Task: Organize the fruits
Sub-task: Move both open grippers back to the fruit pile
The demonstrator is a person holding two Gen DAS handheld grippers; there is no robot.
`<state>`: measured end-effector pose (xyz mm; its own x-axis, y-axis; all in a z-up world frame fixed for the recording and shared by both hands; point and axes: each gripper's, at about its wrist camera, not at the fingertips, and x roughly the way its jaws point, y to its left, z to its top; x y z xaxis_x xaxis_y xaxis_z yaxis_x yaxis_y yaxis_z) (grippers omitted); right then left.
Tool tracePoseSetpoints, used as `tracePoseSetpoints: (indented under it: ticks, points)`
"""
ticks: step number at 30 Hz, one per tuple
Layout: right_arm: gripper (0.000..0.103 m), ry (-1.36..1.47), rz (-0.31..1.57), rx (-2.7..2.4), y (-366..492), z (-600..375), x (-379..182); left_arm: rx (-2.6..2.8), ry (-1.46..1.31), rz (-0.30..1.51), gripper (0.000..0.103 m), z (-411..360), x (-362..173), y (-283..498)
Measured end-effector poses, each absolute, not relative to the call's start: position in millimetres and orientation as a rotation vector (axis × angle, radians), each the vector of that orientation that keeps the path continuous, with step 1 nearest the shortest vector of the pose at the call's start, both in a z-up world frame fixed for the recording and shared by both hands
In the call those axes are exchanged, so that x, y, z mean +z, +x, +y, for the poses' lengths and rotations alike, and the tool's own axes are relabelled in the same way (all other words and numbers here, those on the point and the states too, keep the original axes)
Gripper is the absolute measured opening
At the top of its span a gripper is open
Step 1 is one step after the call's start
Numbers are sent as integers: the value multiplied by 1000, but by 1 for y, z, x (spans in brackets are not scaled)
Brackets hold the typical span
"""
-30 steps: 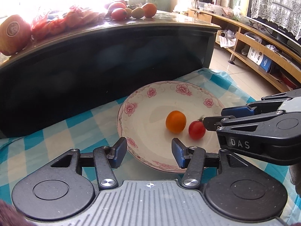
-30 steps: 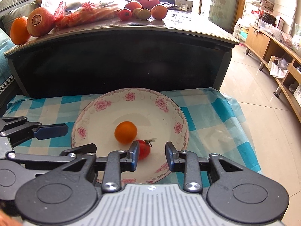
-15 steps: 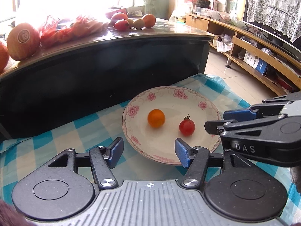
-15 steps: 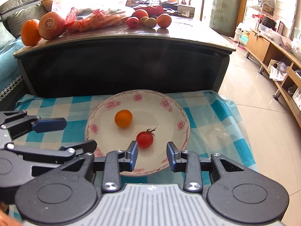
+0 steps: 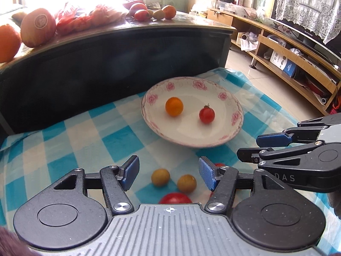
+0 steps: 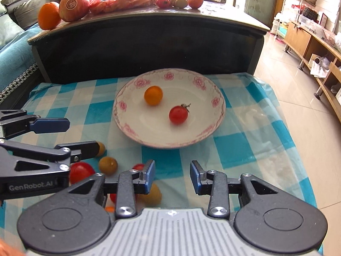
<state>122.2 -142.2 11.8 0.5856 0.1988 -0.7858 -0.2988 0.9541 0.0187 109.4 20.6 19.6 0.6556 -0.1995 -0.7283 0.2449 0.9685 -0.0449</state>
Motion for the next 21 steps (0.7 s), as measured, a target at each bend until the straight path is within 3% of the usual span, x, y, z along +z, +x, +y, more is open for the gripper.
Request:
tracePoseSetpoints:
  ticks: [21]
  points:
    - [42,-82,955,324,79,-153,6,-393,128,912,66,2,-16,64]
